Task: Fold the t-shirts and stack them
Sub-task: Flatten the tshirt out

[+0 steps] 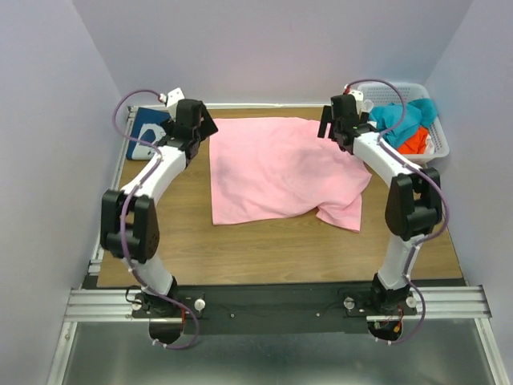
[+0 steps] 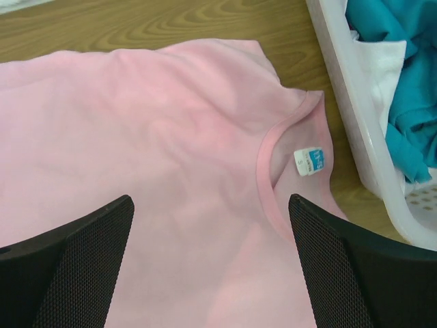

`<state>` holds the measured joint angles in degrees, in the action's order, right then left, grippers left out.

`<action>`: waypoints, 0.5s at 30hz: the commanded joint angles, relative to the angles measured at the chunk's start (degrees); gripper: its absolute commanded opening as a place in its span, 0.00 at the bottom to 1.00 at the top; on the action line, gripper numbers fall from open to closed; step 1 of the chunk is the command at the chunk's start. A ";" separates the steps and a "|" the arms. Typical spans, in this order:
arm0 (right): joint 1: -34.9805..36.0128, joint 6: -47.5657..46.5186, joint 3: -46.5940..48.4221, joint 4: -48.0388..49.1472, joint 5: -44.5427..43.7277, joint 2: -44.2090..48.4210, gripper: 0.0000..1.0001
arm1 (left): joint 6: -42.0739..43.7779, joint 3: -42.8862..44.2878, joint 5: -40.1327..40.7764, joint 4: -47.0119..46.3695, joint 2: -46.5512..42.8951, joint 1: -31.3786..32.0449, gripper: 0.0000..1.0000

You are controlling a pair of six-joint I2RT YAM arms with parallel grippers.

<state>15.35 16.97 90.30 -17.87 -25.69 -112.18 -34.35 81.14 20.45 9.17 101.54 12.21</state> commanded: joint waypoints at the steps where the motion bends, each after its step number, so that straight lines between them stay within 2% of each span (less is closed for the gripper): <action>1: 0.29 3.76 -6.00 0.03 6.61 9.42 1.00 | -2.21 -10.28 -0.93 0.67 -12.04 2.64 0.98; 2: 0.29 4.81 -10.37 0.03 8.27 13.09 1.00 | -3.78 -16.05 -0.76 0.59 -14.24 4.13 0.98; 4: 0.29 7.53 -14.95 0.38 9.60 16.63 1.00 | -5.63 -21.96 -0.85 0.67 -20.30 5.71 0.98; 6: 0.29 10.61 -21.72 1.34 10.57 22.84 1.00 | -8.53 -32.93 -1.02 1.02 -26.00 8.34 0.98; 7: 0.29 11.67 -23.84 1.34 10.58 25.15 1.00 | -9.24 -32.98 -1.46 1.11 -27.87 9.06 0.98; 11: 0.20 16.33 -33.94 3.09 10.13 35.78 1.00 | -13.11 -45.33 -4.88 2.17 -35.08 11.87 0.98; 15: 0.29 20.11 -42.03 4.59 8.65 45.97 1.00 | -17.14 -53.26 -7.96 2.87 -41.40 13.72 0.98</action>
<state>15.49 31.14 53.04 -16.01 -16.60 -73.54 -46.13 32.91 16.16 10.94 65.12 24.73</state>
